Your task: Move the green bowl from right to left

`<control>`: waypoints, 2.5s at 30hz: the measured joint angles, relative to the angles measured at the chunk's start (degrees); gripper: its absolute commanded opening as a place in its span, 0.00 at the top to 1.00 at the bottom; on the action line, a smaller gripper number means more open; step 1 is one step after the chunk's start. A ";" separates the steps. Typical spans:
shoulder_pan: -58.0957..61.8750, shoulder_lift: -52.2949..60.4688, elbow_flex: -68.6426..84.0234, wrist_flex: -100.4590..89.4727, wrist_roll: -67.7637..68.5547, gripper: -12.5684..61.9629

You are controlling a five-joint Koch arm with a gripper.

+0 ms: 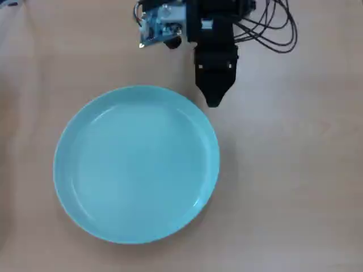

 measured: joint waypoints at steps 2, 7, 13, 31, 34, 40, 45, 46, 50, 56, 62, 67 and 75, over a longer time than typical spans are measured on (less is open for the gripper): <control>0.44 4.31 8.44 -1.76 0.26 0.49; 0.44 13.01 9.76 -2.11 0.62 0.49; 1.05 13.18 9.93 -2.20 0.79 0.49; 15.38 13.18 15.47 -1.32 22.76 0.50; 16.79 13.18 19.42 -1.32 27.51 0.50; 16.35 13.18 25.22 -4.13 36.56 0.50; 14.41 13.18 27.51 -8.96 39.29 0.50; 13.62 13.18 27.51 -9.76 39.29 0.49; 10.72 12.92 27.51 -12.48 39.29 0.49; 6.59 7.73 27.51 -16.35 39.29 0.49; 4.83 3.60 27.51 -18.90 42.36 0.49; 3.16 -0.35 27.51 -21.62 42.89 0.49; 1.41 -4.66 27.51 -26.54 42.98 0.49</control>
